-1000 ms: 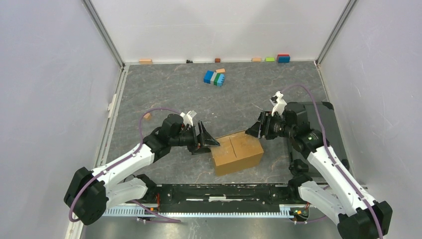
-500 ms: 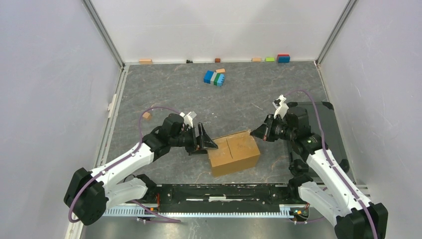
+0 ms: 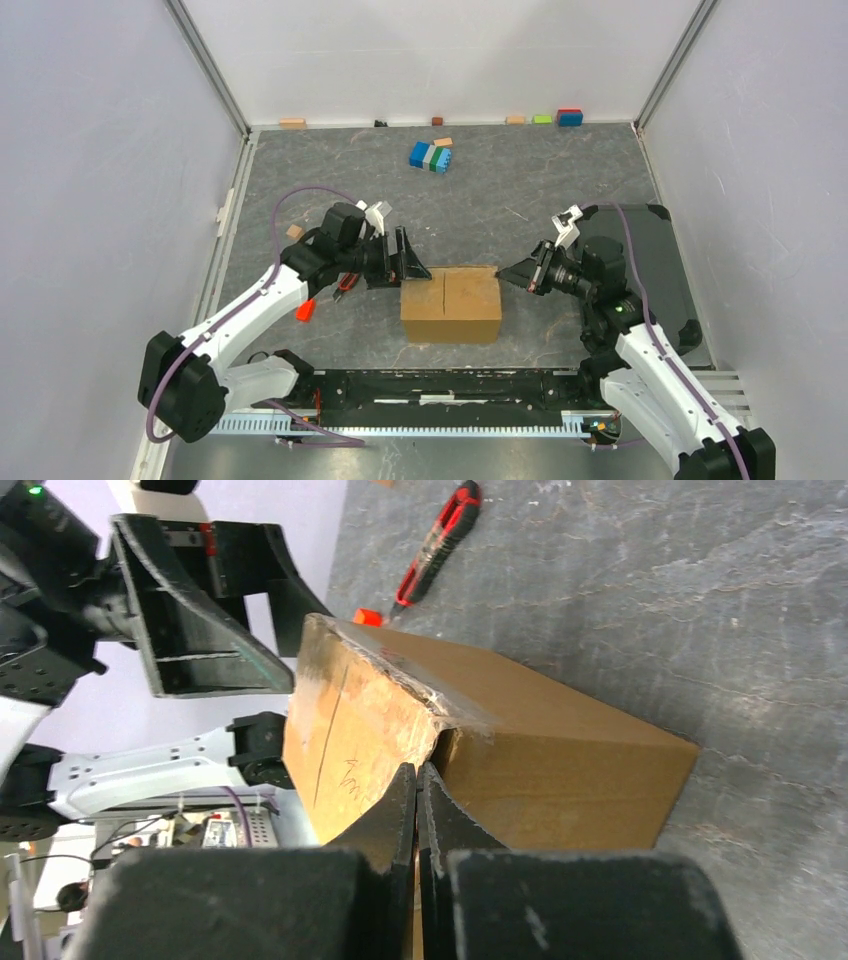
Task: Unpack the express box
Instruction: Adjust the express box at the center of the board, then open the express box at the center of the board.
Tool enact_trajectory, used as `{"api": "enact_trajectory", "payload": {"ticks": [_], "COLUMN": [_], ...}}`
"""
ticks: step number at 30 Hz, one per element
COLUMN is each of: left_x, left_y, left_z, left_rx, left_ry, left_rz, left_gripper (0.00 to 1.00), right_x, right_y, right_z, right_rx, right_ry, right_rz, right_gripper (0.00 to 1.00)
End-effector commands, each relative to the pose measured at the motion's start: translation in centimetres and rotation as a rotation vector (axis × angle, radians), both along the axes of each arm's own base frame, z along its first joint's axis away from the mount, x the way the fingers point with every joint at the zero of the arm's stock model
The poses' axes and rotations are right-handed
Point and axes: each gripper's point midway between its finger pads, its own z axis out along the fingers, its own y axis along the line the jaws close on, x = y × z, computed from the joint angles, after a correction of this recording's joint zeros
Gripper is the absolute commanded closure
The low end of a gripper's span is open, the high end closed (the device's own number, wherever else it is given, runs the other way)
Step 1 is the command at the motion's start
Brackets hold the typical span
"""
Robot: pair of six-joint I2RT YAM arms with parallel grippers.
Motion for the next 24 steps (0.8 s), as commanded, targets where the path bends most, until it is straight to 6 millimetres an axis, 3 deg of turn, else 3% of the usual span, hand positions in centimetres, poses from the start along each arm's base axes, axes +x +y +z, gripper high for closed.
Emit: {"api": "enact_trajectory", "payload": {"ticks": [1, 8, 14, 20, 24], "left_x": [1.0, 1.4, 1.9, 1.3, 0.4], "left_y": [-0.9, -1.0, -0.6, 0.3, 0.9], "left_z": [2.0, 1.7, 2.4, 3.1, 3.5], "left_rx": [-0.021, -0.013, -0.019, -0.029, -0.025], "left_ry": [-0.086, -0.081, -0.085, -0.064, -0.042], "left_rz": [-0.062, -0.062, -0.049, -0.045, -0.043], "left_gripper": [0.07, 0.07, 0.05, 0.07, 0.1], "right_x": [-0.5, -0.7, -0.7, 0.3, 1.0], "right_y": [1.2, 1.4, 1.4, 0.4, -0.8], "right_z": [4.1, 6.2, 5.8, 3.5, 0.8], "right_rx": [0.146, 0.189, 0.171, 0.027, -0.114], "right_ry": [-0.103, -0.179, -0.22, -0.198, -0.135], "right_rz": [0.052, 0.075, 0.084, 0.029, 0.0], "right_gripper": [1.0, 1.0, 1.0, 1.0, 1.0]}}
